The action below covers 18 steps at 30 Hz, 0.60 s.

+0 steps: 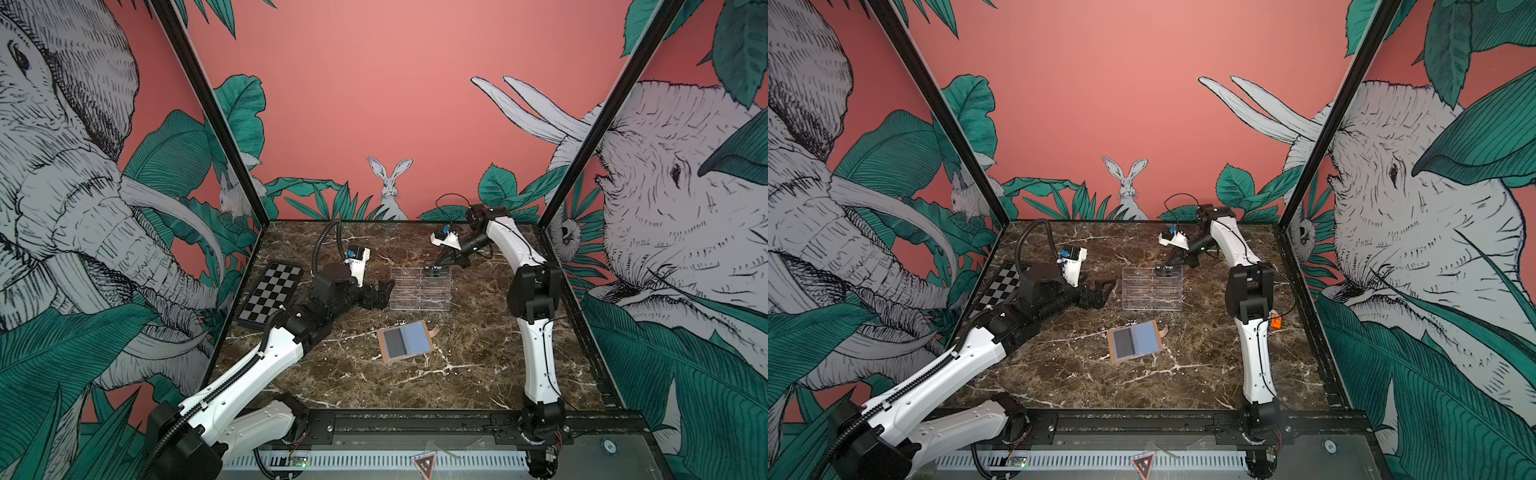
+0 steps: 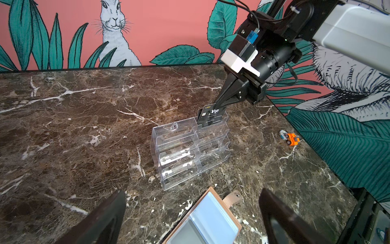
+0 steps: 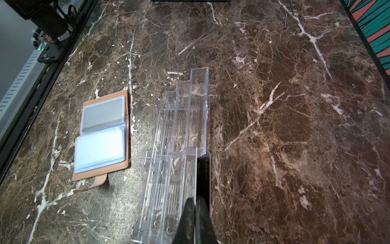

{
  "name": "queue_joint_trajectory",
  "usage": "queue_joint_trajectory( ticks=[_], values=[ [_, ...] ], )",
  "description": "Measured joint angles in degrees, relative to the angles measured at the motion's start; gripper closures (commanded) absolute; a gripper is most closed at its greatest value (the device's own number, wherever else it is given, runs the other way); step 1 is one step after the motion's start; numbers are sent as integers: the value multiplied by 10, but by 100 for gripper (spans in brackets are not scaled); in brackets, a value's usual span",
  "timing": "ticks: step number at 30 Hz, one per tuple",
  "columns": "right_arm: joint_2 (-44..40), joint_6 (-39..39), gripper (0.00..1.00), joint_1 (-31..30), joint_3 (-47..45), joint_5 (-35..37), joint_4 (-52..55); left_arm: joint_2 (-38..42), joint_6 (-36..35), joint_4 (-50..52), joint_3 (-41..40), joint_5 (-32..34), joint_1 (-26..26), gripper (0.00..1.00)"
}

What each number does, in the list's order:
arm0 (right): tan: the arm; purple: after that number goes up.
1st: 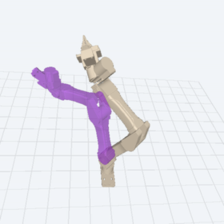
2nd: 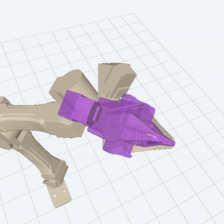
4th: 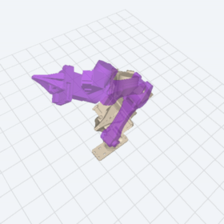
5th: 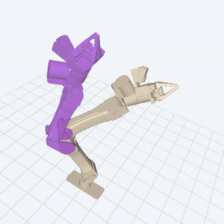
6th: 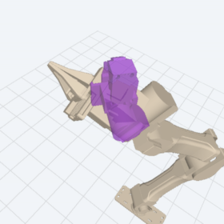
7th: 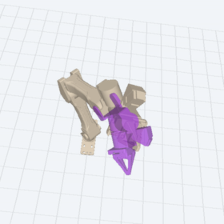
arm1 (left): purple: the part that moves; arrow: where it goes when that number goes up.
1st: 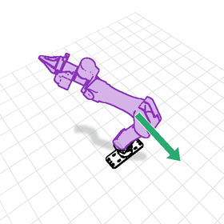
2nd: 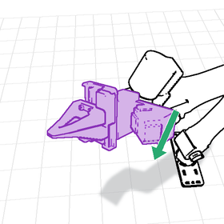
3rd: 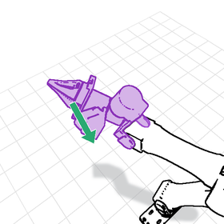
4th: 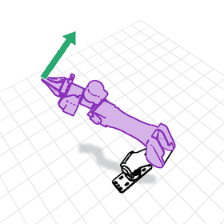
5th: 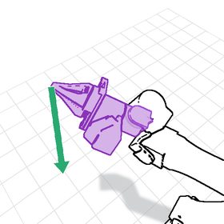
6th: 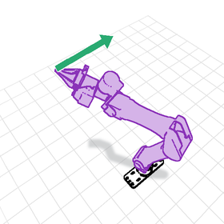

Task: Take the credit cards out of the card holder
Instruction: Place the credit card in the storage box.

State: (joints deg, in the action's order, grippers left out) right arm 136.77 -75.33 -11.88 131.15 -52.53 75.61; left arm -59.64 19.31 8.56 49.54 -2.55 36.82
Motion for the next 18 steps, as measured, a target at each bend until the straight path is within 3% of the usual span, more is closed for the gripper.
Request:
queue_joint_trajectory(
  ticks=[9,18],
  values=[
    [3,23,93,-5,0,8,-11,2,3,-1,-10,0,0,1],
    [3,34,97,-5,0,12,-17,5,10,-1,-19,0,0,1]
  ],
)
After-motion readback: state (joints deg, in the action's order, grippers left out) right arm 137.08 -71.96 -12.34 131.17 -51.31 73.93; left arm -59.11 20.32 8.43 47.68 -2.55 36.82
